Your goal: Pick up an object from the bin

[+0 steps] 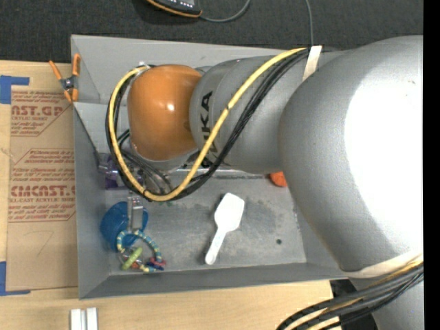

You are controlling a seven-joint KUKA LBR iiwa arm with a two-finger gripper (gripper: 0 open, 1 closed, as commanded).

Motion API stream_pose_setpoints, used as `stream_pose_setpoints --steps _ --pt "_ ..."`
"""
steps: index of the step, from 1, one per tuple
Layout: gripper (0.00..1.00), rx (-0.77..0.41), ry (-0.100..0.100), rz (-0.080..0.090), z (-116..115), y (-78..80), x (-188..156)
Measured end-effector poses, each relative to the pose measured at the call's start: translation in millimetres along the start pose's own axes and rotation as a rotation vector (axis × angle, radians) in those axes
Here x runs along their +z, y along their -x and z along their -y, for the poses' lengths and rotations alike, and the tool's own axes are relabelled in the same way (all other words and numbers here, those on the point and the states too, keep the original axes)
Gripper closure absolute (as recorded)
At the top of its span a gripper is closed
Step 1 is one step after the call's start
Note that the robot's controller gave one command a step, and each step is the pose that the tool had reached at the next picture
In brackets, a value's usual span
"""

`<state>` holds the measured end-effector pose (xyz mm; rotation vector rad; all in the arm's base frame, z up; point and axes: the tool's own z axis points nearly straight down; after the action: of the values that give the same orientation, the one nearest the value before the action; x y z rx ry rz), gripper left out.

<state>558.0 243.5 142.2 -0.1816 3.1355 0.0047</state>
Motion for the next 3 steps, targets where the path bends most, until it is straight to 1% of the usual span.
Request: stream_pose_setpoints --steps 1,2,3 --pt "0.00 -0.115 0.001 -0.005 5.1 -3.4 72.6" --pt "1.00 -0.029 -0.002 0.001 5.3 1.5 72.4" --pt "1.00 -0.017 -0.003 0.000 5.3 1.7 72.5"
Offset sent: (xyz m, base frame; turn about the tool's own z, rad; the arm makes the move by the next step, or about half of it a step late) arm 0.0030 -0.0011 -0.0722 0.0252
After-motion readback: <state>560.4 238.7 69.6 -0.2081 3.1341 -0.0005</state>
